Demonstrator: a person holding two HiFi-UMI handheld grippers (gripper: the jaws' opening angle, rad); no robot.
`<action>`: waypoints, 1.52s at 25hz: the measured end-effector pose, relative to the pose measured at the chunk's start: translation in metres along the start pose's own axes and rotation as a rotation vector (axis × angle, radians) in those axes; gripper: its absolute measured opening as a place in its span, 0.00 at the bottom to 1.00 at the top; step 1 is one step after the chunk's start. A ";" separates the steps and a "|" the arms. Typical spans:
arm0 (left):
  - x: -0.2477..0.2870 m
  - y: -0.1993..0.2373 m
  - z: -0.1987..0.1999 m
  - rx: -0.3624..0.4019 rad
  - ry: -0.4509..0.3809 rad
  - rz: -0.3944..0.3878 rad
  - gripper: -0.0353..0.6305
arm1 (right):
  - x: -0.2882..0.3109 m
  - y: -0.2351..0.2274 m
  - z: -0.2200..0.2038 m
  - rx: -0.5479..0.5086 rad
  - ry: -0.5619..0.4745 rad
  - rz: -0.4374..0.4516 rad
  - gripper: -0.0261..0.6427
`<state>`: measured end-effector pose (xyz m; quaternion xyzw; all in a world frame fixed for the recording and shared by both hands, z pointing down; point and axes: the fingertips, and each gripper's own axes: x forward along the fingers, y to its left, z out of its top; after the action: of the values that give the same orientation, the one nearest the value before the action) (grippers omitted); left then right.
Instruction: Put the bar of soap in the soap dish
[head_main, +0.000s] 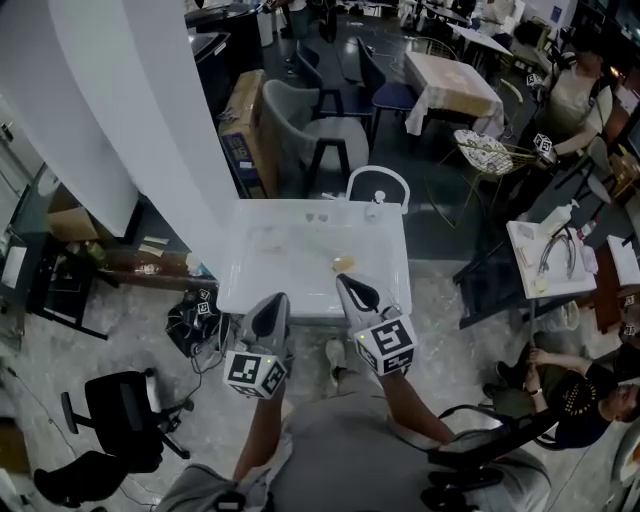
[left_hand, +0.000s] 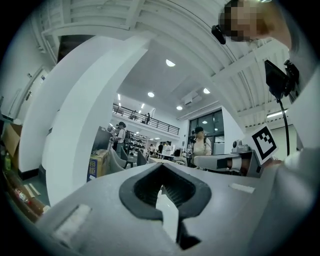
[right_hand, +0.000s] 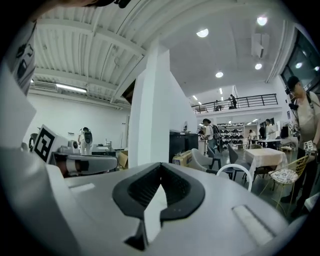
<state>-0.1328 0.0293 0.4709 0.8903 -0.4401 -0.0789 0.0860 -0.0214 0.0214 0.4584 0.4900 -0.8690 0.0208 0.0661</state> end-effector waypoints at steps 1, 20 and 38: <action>0.010 0.003 -0.001 -0.002 0.003 -0.002 0.04 | 0.008 -0.008 0.001 -0.003 0.000 0.002 0.04; 0.172 0.069 0.004 0.018 0.023 0.088 0.04 | 0.139 -0.148 0.011 0.019 -0.010 0.055 0.04; 0.244 0.087 0.021 0.077 0.010 0.082 0.04 | 0.200 -0.194 0.015 0.019 -0.021 0.100 0.04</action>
<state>-0.0575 -0.2191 0.4538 0.8746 -0.4784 -0.0539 0.0571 0.0407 -0.2505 0.4655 0.4467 -0.8928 0.0274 0.0512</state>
